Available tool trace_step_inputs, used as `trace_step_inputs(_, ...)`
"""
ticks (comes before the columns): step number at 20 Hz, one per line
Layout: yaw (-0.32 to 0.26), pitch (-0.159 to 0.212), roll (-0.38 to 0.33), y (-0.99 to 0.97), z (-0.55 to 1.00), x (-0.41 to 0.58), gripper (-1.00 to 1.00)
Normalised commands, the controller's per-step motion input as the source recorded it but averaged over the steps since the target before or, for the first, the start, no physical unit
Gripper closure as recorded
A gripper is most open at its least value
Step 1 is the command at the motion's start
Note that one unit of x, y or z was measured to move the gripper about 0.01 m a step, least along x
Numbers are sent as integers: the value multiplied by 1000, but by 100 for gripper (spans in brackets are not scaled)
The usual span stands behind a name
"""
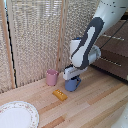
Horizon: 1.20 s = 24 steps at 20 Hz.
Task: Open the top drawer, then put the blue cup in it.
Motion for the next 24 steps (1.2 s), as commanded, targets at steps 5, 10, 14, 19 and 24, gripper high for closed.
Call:
trace_step_inputs(5, -55, -40, -23, 454, 285, -37, 100)
trace_step_inputs(10, -133, -2, 1, 298, 939, 166, 100)
trace_step_inputs(14, -153, 12, 0, 254, 999, 352, 100)
trace_step_inputs(19, -167, 20, -29, 287, 989, 474, 100)
trace_step_inputs(24, -201, 19, -67, 191, 939, 438, 100)
